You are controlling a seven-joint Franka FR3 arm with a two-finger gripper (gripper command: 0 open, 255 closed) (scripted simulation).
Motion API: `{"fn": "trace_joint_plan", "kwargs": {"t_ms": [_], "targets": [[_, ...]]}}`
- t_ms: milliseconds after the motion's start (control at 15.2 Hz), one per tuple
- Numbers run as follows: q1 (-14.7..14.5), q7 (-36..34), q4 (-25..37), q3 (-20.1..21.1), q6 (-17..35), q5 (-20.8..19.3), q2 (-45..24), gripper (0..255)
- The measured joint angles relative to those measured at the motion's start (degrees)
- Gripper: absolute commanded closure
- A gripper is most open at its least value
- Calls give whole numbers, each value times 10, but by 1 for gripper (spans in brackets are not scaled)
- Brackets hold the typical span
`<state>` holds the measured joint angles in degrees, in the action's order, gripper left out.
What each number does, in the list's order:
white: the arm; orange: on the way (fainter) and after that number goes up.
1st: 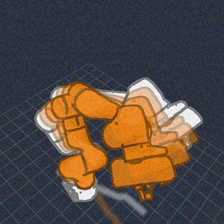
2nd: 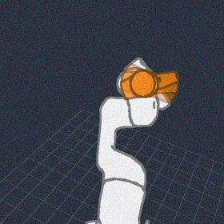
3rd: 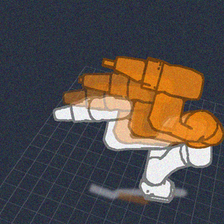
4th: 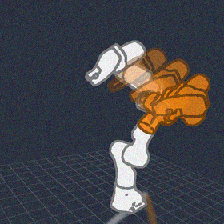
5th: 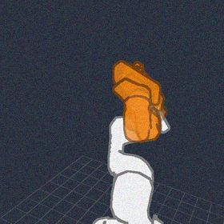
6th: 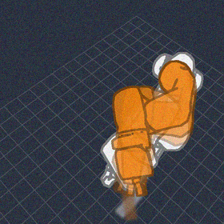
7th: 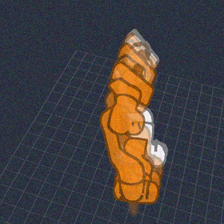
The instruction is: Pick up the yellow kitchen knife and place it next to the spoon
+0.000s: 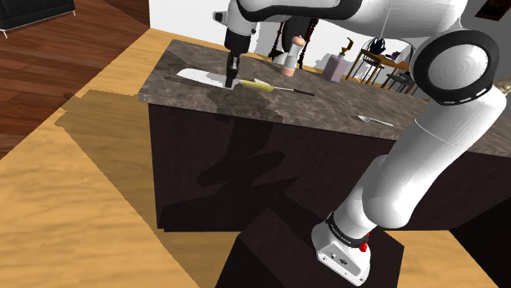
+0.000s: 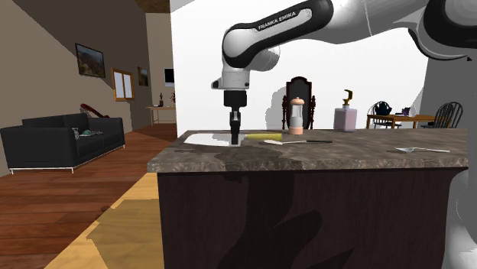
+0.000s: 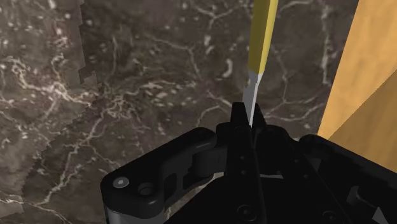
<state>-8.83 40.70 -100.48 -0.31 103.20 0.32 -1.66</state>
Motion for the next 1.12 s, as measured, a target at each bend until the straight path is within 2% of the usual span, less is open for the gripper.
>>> {"fn": "trace_joint_plan", "kwargs": {"t_ms": [1122], "targets": [[0, -1, 150, 0, -132, 0, -18, 255]]}}
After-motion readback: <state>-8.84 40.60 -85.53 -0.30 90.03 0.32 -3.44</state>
